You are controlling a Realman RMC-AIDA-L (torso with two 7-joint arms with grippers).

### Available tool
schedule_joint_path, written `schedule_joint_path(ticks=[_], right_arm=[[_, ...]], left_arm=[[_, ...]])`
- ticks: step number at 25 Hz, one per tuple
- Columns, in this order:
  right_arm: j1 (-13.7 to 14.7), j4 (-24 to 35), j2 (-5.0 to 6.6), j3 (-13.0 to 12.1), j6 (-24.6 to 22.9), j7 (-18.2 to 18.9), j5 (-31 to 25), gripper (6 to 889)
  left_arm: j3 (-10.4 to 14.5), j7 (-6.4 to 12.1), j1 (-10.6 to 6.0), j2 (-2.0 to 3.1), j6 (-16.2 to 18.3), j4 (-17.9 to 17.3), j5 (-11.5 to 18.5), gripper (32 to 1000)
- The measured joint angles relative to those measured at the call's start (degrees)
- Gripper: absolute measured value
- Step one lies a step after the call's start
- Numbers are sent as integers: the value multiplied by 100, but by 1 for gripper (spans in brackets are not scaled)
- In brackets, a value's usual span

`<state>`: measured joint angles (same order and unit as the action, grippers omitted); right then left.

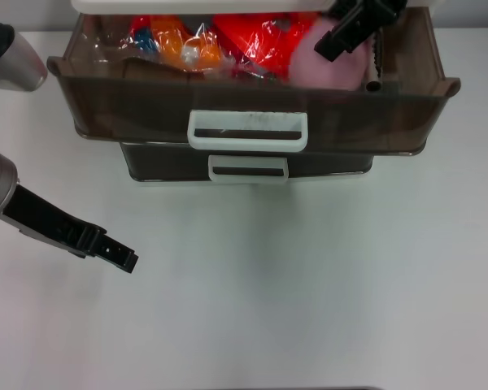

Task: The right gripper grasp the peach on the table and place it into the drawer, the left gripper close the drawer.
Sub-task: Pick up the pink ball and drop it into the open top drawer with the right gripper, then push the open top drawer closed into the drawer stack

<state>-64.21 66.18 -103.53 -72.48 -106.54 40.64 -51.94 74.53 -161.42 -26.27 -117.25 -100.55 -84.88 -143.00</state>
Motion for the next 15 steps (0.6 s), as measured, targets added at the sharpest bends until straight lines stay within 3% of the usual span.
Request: schedule_joint_path(ticks=[3, 8, 11, 15], right_arm=[[-9, 6, 0, 1, -8, -9, -15, 444], [-15, 25, 0, 0, -16, -29, -17, 467], [-17, 61, 5, -1, -23, -64, -54, 537], [-35, 73, 73, 17, -24, -106, -354, 613]], left_arm=[[0, 2, 7, 0, 0, 0, -2, 847], [0, 4, 13, 0, 0, 0, -4, 847], [0, 5, 18, 0, 0, -2, -2, 846], [-2, 7, 18, 0, -35, -7, 1, 846]])
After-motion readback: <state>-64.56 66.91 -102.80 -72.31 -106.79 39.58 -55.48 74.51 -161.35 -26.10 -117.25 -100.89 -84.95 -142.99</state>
